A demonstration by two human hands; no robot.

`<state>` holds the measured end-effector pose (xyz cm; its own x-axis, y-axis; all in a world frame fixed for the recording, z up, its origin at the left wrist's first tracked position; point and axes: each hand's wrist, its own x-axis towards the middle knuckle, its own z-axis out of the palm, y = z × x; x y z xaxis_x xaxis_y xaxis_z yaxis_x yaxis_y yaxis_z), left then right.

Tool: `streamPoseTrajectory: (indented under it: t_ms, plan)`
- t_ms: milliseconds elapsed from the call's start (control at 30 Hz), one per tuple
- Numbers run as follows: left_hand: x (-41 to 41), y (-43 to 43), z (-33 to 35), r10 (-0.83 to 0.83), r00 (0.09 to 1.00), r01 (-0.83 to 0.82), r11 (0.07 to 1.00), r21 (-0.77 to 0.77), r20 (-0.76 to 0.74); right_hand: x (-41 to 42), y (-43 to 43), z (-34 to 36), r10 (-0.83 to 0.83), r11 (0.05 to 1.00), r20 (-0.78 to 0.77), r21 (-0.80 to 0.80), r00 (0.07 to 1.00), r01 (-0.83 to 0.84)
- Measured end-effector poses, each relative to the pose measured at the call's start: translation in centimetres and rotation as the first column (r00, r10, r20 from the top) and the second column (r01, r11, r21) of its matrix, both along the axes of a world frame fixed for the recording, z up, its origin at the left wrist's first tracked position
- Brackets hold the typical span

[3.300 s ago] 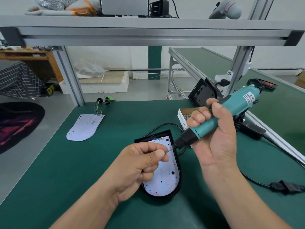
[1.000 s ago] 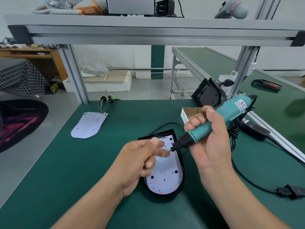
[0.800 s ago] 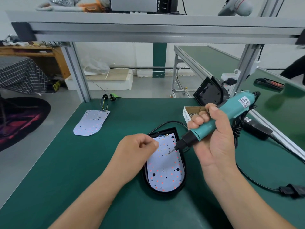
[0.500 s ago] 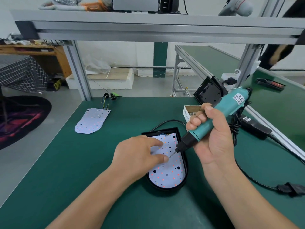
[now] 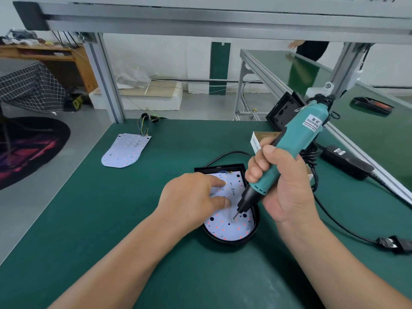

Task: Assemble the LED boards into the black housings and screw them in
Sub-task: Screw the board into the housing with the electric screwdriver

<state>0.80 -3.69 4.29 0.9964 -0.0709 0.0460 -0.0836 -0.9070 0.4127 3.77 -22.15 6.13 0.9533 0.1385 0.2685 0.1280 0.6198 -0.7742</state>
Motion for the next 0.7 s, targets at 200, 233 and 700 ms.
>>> streamPoseTrajectory:
  t_ms: [200, 233, 700]
  plan:
    - [0.0, -0.1, -0.2, -0.008, 1.000, 0.007, 1.000, 0.024, 0.016, -0.5, 0.5, -0.1, 0.010, 0.999, 0.020, -0.053, 1.000, -0.009]
    - [0.1, -0.1, -0.3, -0.009, 1.000, 0.009, 1.000, 0.025, 0.016, -0.7, 0.6, 0.0, 0.011, 0.998, 0.026, -0.062, 1.000, -0.009]
    - [-0.3, -1.0, 0.4, 0.014, 1.000, -0.015, 0.994, 0.105, 0.004, -2.1, 2.7, 1.2, 0.317, 0.899, 0.282, -0.393, 0.906, -0.192]
